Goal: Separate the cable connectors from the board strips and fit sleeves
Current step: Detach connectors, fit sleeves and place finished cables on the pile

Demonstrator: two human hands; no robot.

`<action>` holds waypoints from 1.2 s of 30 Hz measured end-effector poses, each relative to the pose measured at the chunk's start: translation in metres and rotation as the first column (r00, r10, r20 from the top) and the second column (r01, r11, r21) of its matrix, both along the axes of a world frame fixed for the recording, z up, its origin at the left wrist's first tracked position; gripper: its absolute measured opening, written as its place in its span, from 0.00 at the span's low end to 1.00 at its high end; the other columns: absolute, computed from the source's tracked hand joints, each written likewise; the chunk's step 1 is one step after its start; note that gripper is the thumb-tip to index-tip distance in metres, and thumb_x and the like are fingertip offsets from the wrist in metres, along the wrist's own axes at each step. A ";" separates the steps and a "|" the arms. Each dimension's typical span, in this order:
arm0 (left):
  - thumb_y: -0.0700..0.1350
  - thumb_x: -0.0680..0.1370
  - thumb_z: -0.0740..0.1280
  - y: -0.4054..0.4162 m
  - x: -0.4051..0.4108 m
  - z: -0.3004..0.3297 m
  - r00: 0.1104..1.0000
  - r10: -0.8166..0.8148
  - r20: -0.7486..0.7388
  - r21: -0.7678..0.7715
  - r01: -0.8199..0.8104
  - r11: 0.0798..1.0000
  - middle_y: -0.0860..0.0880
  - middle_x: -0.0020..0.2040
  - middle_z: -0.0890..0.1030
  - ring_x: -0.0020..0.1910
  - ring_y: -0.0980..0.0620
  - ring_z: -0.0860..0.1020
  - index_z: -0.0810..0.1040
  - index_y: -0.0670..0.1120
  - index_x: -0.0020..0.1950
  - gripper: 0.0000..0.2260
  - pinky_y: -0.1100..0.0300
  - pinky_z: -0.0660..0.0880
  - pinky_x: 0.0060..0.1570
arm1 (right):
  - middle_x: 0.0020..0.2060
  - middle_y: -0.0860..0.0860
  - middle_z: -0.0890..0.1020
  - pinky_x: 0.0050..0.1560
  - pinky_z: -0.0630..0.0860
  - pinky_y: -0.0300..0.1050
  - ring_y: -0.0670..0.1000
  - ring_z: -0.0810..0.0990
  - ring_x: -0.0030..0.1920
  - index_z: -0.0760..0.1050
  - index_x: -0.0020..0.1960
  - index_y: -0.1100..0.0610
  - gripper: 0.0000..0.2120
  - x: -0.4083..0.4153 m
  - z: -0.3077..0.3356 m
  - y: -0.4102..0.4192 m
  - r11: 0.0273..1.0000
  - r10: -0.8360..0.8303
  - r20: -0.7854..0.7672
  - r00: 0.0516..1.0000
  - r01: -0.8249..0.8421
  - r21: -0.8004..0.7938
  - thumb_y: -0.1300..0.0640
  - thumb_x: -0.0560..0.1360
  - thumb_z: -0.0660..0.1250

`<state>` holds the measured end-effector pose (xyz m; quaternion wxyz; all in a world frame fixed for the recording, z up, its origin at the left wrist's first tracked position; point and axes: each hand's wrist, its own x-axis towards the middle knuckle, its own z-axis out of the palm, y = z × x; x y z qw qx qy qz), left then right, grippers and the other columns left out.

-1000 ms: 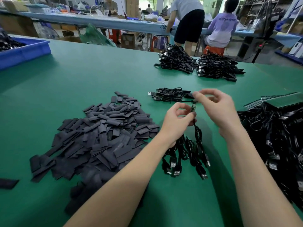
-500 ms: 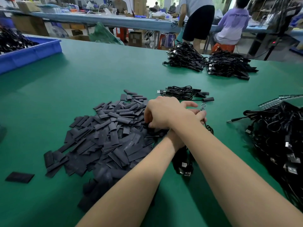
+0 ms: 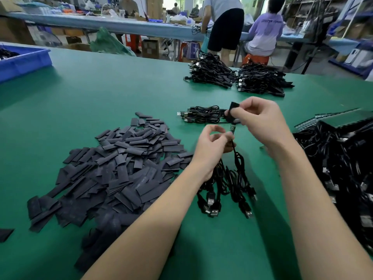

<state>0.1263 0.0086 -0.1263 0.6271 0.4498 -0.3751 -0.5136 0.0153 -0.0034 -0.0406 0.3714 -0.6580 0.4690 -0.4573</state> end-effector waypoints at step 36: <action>0.37 0.81 0.66 0.016 0.012 0.011 0.966 -0.257 -0.027 -0.147 0.250 0.957 0.53 0.39 0.82 0.42 0.58 0.80 0.71 0.49 0.54 0.09 0.67 0.74 0.42 | 0.54 0.53 0.87 0.40 0.68 0.38 0.43 0.73 0.37 0.84 0.55 0.52 0.21 -0.034 -0.041 -0.013 0.979 0.100 0.340 0.935 -0.154 0.135 0.44 0.66 0.79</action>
